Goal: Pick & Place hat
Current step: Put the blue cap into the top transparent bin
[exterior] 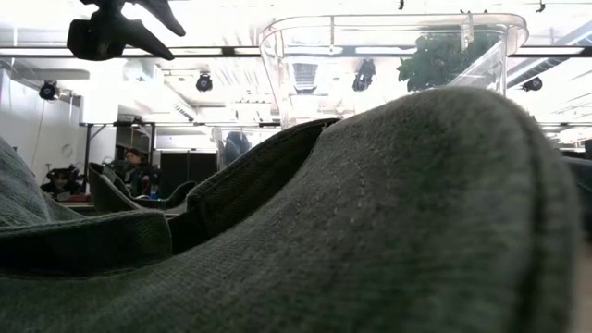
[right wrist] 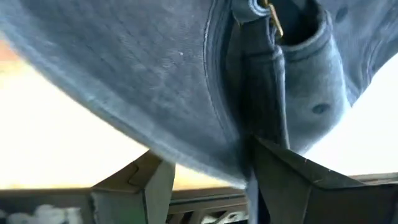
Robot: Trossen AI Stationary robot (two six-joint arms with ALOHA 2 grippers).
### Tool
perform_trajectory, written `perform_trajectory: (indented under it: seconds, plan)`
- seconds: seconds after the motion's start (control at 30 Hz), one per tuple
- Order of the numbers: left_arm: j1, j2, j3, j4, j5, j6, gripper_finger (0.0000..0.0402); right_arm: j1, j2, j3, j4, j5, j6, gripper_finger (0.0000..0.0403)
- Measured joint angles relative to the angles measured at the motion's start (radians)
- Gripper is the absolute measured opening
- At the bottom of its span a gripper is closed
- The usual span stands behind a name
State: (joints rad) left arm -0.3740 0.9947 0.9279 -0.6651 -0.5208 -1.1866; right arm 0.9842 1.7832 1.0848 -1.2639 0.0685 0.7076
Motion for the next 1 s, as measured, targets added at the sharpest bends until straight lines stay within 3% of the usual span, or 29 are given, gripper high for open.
perform_trajectory:
  seconds: [0.4, 0.57, 0.77, 1.0]
  plan:
    - [0.0, 0.0, 0.0, -0.002, 0.004, 0.035, 0.0156, 0.001, -0.173, 0.079, -0.045, -0.165, 0.383, 0.0201]
    - [0.0, 0.0, 0.0, -0.001, 0.004, 0.034, 0.0156, 0.002, -0.26, 0.09, -0.018, -0.242, 0.778, 0.0201]
    - [0.0, 0.0, 0.0, -0.001, 0.004, 0.033, 0.0156, 0.002, -0.337, 0.078, 0.046, -0.221, 1.325, 0.0201]
    - [0.0, 0.0, 0.0, -0.001, 0.004, 0.034, 0.0156, 0.038, -0.342, 0.074, 0.072, -0.143, 1.604, 0.0201]
